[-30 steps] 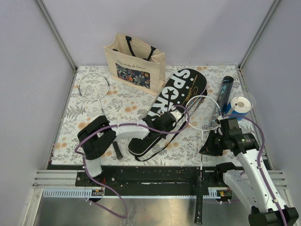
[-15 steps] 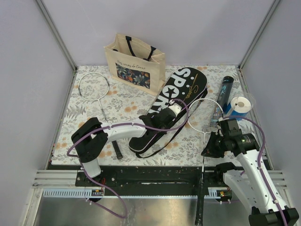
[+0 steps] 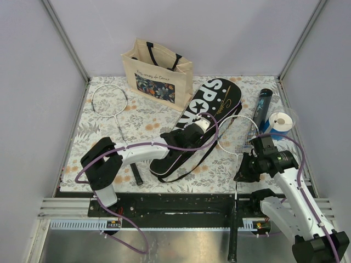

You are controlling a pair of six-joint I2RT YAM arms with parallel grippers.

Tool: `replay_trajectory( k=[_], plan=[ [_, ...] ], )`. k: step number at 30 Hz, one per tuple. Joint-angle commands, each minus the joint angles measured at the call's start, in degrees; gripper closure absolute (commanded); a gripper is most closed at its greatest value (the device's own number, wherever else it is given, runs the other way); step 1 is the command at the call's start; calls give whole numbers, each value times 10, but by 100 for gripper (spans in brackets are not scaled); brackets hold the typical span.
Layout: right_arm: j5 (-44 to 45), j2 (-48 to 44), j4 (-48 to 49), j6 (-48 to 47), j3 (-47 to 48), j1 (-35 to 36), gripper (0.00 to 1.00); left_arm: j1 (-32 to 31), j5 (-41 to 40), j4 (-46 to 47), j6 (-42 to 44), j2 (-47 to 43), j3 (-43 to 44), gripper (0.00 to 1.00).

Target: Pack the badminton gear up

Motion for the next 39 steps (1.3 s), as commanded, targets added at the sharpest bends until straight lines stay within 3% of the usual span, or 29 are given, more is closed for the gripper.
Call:
replay_trajectory(
  k=[1,26,39],
  plan=[
    [-4,7,25,7,1,7,100,3,5,23,-10,-27,27,100],
    [-78,126,222,21,-25,33,100,2,87,80,9,-46,-23,100],
    [-62,251,476,59,-53,50,100,2,114,115,13,-72,-74,100]
  ],
)
